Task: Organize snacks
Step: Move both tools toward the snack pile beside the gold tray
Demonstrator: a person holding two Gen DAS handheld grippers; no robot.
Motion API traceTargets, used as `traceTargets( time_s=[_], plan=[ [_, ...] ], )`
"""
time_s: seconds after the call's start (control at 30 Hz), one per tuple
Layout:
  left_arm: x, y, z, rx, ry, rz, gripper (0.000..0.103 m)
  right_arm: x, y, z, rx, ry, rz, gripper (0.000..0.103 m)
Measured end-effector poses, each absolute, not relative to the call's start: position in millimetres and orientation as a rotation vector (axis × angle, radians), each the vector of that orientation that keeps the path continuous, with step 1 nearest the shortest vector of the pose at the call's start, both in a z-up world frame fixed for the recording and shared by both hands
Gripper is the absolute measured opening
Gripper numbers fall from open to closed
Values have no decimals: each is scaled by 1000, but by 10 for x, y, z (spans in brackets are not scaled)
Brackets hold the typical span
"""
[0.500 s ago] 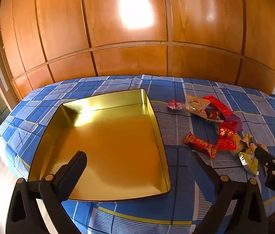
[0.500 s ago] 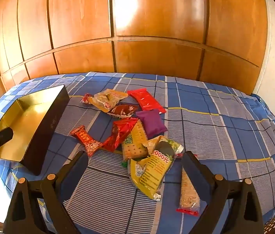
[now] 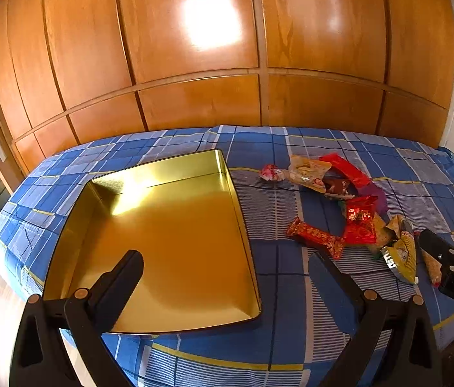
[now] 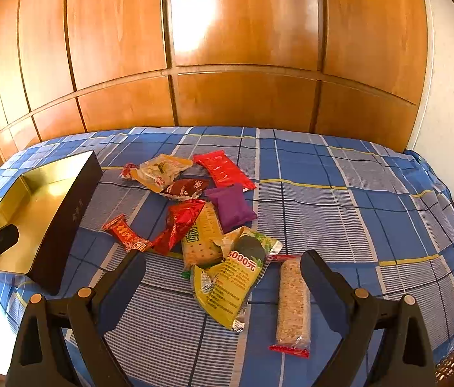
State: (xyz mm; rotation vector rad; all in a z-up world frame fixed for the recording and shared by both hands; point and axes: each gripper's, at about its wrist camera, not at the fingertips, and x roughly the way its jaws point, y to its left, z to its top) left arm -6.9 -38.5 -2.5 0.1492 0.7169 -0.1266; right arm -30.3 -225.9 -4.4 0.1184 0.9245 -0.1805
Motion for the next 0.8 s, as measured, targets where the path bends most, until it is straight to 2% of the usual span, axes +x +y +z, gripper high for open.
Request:
traceTargets(
  time_s=[0.8],
  plan=[
    [-21,-731,39,195,725,-229,103,-400,-2544,-1,148,884,-242,98]
  ],
)
